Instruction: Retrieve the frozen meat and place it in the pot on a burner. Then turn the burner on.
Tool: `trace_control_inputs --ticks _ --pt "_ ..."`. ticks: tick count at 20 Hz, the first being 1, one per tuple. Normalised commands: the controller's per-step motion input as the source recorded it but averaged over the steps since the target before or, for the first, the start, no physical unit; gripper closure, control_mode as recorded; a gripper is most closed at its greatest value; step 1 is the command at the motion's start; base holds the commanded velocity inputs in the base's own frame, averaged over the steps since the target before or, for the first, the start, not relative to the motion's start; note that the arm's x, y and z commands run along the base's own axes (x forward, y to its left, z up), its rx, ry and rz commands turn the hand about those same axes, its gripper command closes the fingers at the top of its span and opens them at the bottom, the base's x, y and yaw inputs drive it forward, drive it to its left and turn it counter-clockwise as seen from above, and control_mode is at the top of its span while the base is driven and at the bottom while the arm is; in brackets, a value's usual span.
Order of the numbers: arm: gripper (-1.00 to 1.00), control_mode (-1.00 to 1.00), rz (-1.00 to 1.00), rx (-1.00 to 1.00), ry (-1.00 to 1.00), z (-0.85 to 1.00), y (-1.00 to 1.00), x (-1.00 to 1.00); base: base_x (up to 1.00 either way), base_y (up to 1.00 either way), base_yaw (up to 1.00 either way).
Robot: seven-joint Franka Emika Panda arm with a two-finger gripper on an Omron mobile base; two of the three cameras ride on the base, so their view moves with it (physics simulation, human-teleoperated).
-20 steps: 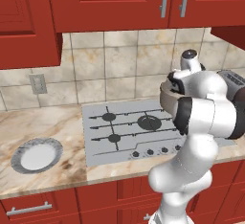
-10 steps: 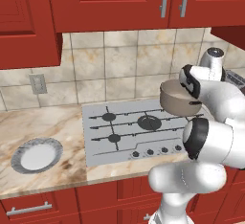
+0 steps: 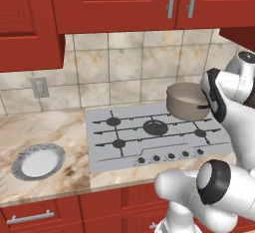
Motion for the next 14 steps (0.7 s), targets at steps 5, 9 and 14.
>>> trace_control_inputs --ticks 5,9,14 --pt "-1.0 -1.0 0.0 -0.01 0.0 0.03 0.05 -0.86 0.0 0.0 0.0" --pt "-1.0 -1.0 0.01 -0.01 0.0 0.12 0.14 -0.82 0.0 0.0 0.0" --pt "-1.0 -1.0 0.04 -0.05 0.05 0.29 0.16 -0.51 0.0 0.0 0.0"
